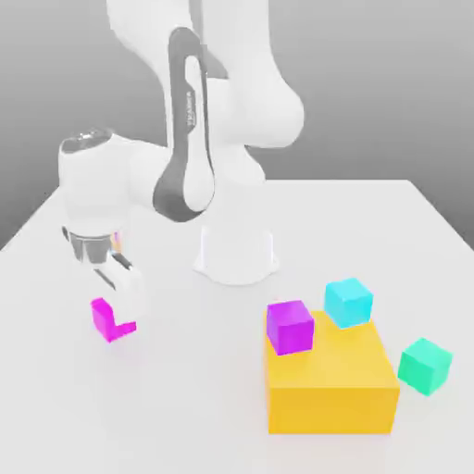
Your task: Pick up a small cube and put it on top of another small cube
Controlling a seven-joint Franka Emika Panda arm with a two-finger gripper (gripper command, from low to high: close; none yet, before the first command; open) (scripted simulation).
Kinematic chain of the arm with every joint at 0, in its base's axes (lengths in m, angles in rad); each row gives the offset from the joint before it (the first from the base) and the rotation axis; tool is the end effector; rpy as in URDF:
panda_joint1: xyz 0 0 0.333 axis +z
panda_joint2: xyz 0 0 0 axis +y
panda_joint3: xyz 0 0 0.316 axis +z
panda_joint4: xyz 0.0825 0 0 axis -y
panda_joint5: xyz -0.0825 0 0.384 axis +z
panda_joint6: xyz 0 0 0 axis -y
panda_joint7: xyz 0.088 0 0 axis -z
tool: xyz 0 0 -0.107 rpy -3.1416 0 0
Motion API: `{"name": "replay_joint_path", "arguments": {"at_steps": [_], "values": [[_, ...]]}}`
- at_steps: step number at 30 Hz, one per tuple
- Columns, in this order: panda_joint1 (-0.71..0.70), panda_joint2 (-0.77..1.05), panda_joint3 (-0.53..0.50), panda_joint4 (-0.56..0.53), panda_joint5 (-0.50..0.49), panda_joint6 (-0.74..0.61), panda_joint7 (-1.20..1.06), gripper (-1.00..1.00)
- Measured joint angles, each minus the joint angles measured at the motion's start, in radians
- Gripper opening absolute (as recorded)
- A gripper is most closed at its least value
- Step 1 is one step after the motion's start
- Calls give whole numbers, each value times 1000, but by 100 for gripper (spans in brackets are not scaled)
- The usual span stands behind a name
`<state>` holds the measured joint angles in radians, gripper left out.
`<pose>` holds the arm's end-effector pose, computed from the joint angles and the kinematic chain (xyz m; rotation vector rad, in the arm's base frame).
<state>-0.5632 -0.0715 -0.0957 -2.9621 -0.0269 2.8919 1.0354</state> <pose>0.2570 -0.1957 0.1956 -2.1107 2.3265 -0.0016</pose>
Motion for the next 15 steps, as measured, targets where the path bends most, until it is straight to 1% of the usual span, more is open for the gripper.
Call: {"name": "replay_joint_path", "arguments": {"at_steps": [5,15], "values": [[106,-124,126,18,45,-137,186,-100],[391,-353,397,68,234,-405,548,-100]]}}
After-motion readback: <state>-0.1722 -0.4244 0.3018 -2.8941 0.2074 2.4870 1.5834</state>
